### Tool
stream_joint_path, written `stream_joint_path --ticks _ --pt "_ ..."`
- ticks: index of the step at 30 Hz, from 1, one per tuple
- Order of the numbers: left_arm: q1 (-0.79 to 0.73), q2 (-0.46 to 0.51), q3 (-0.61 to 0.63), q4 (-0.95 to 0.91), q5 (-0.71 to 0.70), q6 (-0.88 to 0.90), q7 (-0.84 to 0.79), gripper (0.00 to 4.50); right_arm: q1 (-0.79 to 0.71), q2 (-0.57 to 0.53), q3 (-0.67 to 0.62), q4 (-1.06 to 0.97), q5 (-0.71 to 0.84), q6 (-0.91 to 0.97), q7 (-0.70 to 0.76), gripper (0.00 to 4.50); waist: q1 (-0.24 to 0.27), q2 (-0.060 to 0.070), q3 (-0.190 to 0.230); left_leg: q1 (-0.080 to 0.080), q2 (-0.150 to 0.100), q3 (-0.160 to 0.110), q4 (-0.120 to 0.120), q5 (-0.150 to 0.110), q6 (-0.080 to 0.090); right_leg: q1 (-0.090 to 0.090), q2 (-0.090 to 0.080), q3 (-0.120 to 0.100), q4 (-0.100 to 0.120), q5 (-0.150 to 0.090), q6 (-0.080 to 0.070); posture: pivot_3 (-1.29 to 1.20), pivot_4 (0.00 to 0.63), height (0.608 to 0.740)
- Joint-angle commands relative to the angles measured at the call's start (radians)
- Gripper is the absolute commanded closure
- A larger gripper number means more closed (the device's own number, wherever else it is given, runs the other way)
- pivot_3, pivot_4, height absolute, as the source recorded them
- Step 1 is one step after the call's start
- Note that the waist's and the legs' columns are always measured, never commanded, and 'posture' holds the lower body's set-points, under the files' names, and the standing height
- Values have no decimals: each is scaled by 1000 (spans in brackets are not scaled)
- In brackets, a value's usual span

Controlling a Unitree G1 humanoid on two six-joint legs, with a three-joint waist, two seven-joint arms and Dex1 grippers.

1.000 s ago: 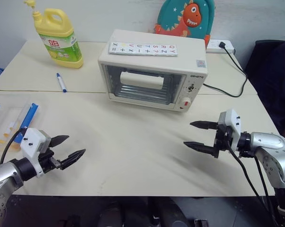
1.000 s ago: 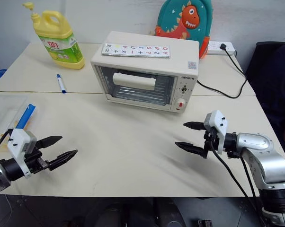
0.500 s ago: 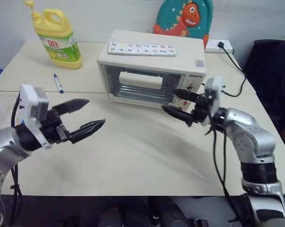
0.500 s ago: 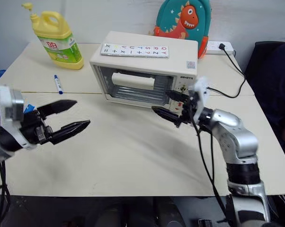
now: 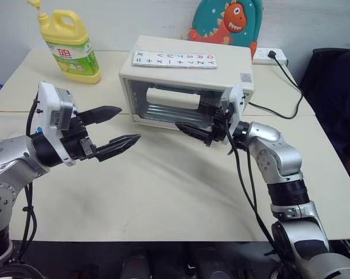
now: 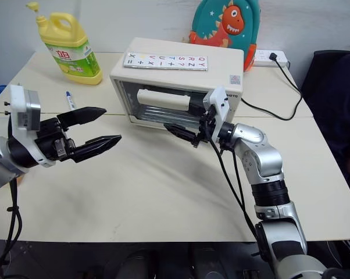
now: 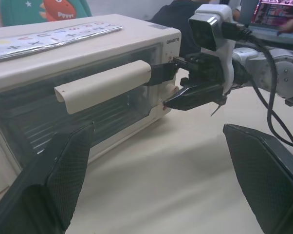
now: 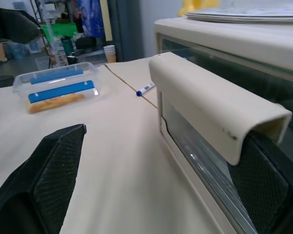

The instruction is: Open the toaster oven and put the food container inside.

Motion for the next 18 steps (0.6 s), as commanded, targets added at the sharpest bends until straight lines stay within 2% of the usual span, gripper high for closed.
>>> stream_joint_path --ticks 1,4,6,12,16,18 --pt "-54 18 -20 51 58 -42 -8 0 36 -23 12 -133 62 8 90 41 1 0 0 0 0 0 0 0 0 0 0 0 0 0 0 0 150 740" --pt "-123 22 -80 133 138 -82 -34 602 91 -44 27 -190 74 19 133 0 3 0 0 0 0 0 -1 0 0 0 0 0 -1 0 0 0 150 740" --pt "-166 31 -134 188 203 -127 -81 1190 114 -51 36 -205 70 21 141 0 1 0 0 -1 0 0 -1 0 0 -1 0 0 -1 0 0 0 150 740" --pt "-372 14 -341 444 433 -296 -228 3095 151 -52 55 -214 56 24 135 0 3 0 0 -1 0 1 -1 0 0 -2 1 0 0 0 0 0 150 740" --pt "-478 -16 -429 588 544 -407 -318 4426 160 -48 60 -221 56 28 124 0 3 0 0 -1 0 3 0 0 0 -3 1 1 0 0 0 0 150 740" --pt "-523 -38 -452 641 574 -440 -353 4470 169 -47 62 -227 55 26 122 0 4 0 0 -3 1 3 0 0 -1 -4 1 1 0 0 0 0 150 740"
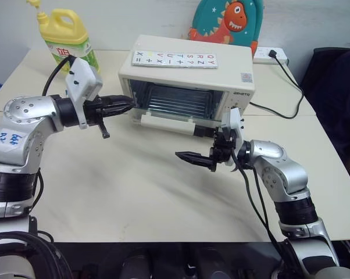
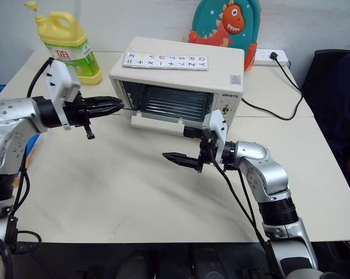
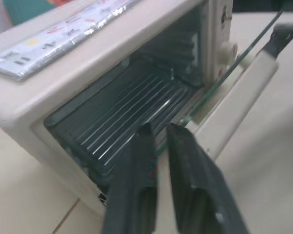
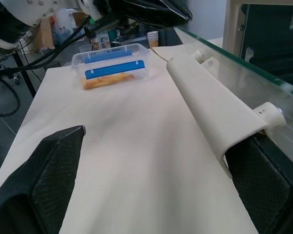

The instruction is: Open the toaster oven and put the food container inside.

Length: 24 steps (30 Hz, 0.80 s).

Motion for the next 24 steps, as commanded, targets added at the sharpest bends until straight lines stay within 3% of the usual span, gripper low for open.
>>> stream_joint_path --ticks 1,10,13,20,24 --pt "-82 -26 -32 78 67 -78 -68 4470 16 7 16 -66 20 -5 14 0 1 0 0 -1 0 0 0 0 0 -1 0 0 0 0 0 0 150 740" --pt "-191 -93 -125 268 220 -228 -203 4470 84 -7 12 -137 20 1 -19 0 2 0 0 -4 0 3 1 0 0 -7 0 3 4 0 0 0 150 740" --pt "-189 -97 -135 288 250 -256 -236 4470 136 -59 -2 -202 -2 11 -45 0 4 0 0 -5 0 4 2 0 0 -8 0 3 5 0 0 0 150 740" --pt "-141 -89 -131 247 278 -280 -276 4470 333 -270 -164 -371 51 66 -36 0 10 0 0 -6 -1 4 4 0 1 -8 -1 4 5 0 1 0 150 740" --pt "-46 -51 -118 152 283 -262 -284 4470 449 -376 -340 -464 198 143 -3 0 6 0 0 -5 -1 5 3 0 1 -8 0 6 7 0 1 0 150 740"
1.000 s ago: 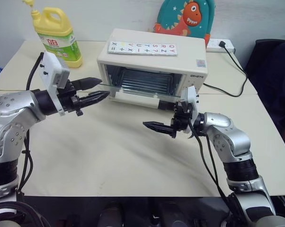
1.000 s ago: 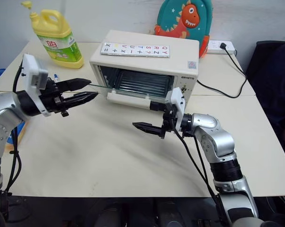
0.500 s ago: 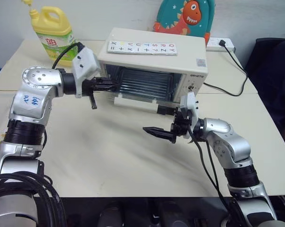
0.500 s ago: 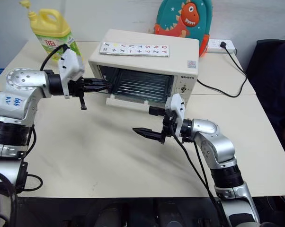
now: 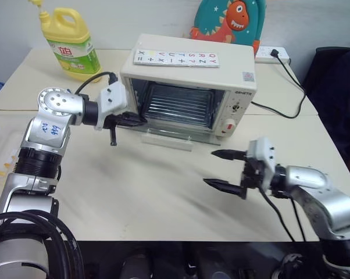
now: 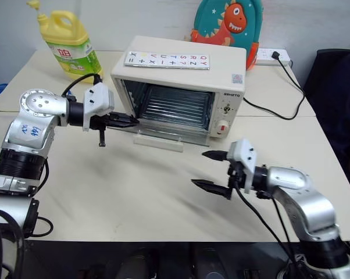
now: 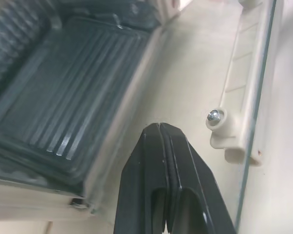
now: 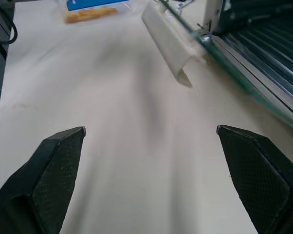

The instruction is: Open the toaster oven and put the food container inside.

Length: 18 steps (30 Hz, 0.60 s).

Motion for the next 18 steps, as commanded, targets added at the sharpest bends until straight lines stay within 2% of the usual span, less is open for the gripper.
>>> stream_joint_path --ticks 1,4,8,15,18 --pt "88 54 35 -122 6 7 -5 4470 55 -80 -184 -109 174 75 34 0 -2 0 0 0 0 0 0 0 0 0 0 0 0 0 0 0 150 740" --pt "224 97 68 -233 5 39 27 4470 20 -116 -266 -110 290 127 13 0 -8 0 0 3 1 2 -1 0 0 1 1 3 2 0 0 0 150 740" --pt "317 99 101 -299 6 80 92 4470 -57 -112 -245 -87 340 153 -18 0 -10 -1 0 8 1 3 -1 -1 2 3 2 6 4 0 0 0 150 740" --pt "494 66 181 -443 36 196 287 4470 -271 -82 -69 2 335 168 15 0 -8 -1 0 7 0 3 -1 -2 6 3 1 6 2 0 0 0 150 740" --pt "615 64 268 -556 12 269 352 4470 -368 -53 13 74 304 155 54 0 -10 -1 0 6 1 3 -2 -2 6 3 1 6 1 0 0 0 150 740"
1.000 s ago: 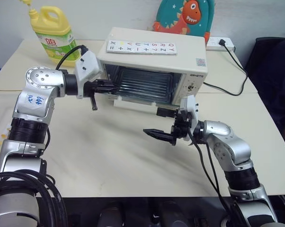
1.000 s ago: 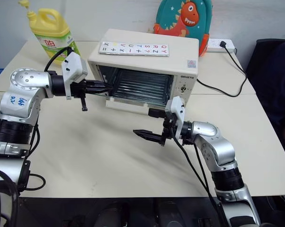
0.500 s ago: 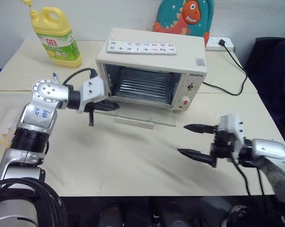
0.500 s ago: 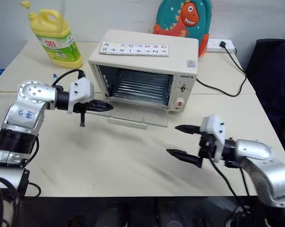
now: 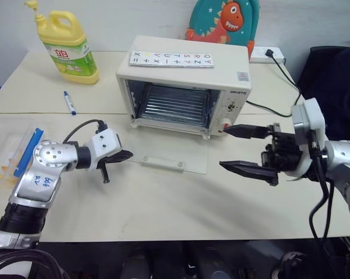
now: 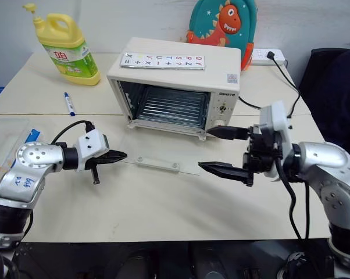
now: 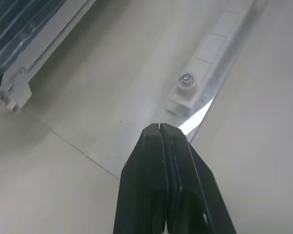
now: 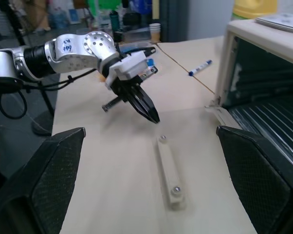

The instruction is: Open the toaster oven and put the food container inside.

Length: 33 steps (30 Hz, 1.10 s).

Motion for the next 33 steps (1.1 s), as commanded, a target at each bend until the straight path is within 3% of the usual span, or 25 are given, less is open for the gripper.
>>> stream_joint_path --ticks 1,5,8,11,13,15,19,23,28,33 --pt "134 -2 147 -162 -30 98 84 4470 -95 27 72 69 -33 -22 60 0 -4 0 0 0 0 0 0 0 0 0 0 0 0 0 0 0 150 740" --pt "302 -47 341 -346 -106 232 154 4470 -176 49 131 152 -72 -47 136 0 -8 0 0 0 0 0 -1 0 0 0 -1 0 -1 0 0 0 150 740" --pt "439 -207 633 -546 -306 460 243 4470 -239 73 180 229 -111 -73 216 0 -4 0 0 -1 0 -1 0 -1 1 0 -2 -1 -1 0 0 0 150 740" --pt "601 -347 859 -704 -436 585 307 3546 -288 101 221 297 -148 -101 283 0 -12 -1 0 -1 1 -2 0 -2 2 1 -2 -3 -4 0 0 0 150 740" --pt "683 -469 1055 -717 -518 627 394 3055 -332 130 247 351 -163 -112 329 0 -23 -1 0 0 1 -3 0 -2 1 3 -2 -4 -5 0 0 0 150 740" --pt "685 -527 1178 -702 -629 658 484 2456 -366 153 257 396 -177 -116 356 0 -23 -1 0 2 0 -5 0 -2 2 6 -2 -6 -5 0 0 0 150 740" --pt "613 -523 1295 -655 -801 736 714 1247 -403 173 263 444 -191 -114 405 0 -6 -1 0 3 -1 -14 1 -2 1 12 -2 -13 -7 1 -2 0 150 740" --pt "458 -458 1400 -493 -977 832 1075 51 -411 194 252 446 -221 -152 402 0 2 -3 -2 2 -1 -14 1 -2 1 12 -3 -15 -7 1 -2 0 150 740" --pt "263 -366 1421 -243 -1229 808 1619 21 -386 194 238 421 -228 -154 400 0 3 -4 -2 2 0 -15 1 -2 0 12 -4 -15 -7 1 -2 0 150 740" --pt "153 -261 1275 -102 -1353 734 1926 21 -350 193 216 385 -221 -139 365 0 7 -7 -4 2 0 -15 1 -2 -1 12 -5 -17 -7 1 -2 0 150 740"
